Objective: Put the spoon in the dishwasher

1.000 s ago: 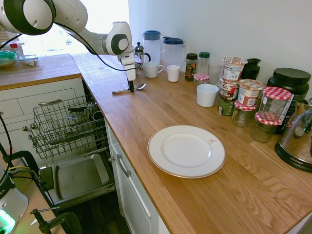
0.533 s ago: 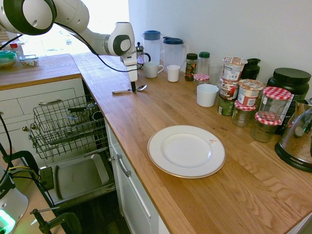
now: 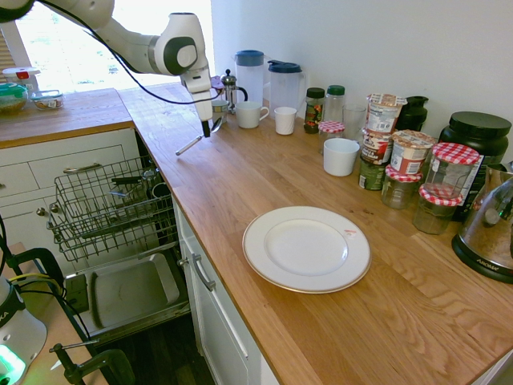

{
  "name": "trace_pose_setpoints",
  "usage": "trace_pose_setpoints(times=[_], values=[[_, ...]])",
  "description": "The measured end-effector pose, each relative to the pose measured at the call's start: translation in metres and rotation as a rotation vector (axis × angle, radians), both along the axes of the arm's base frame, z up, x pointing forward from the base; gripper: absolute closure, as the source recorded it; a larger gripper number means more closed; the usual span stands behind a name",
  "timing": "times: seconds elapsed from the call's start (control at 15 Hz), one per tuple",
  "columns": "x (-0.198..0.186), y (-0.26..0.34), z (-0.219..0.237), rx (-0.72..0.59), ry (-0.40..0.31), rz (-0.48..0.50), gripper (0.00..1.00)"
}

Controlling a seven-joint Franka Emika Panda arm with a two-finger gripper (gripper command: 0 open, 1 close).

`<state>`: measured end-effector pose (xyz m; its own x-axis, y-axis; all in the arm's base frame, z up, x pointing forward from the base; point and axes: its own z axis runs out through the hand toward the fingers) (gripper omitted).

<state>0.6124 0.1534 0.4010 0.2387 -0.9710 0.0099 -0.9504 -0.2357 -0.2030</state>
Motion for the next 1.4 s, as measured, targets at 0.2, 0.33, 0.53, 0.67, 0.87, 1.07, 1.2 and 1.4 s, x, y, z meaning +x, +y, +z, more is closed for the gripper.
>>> trace_pose_setpoints(times=[0.2, 0.33, 0.53, 0.67, 0.87, 1.07, 1.2, 1.4], values=[[-0.054, 0.029, 0.01, 0.036, 0.021, 0.074, 1.0], [-0.088, 0.048, 0.012, 0.051, 0.033, 0.116, 1.0], [-0.132, 0.076, 0.008, 0.054, 0.056, 0.175, 1.0], [-0.155, 0.09, 0.0, 0.045, 0.062, 0.209, 1.0], [-0.159, 0.097, -0.002, 0.047, 0.058, 0.223, 1.0], [-0.178, 0.126, -0.013, 0.045, 0.067, 0.265, 1.0], [-0.197, 0.151, -0.028, 0.04, 0.09, 0.275, 1.0], [-0.216, 0.178, -0.069, 0.045, 0.126, 0.278, 1.0]])
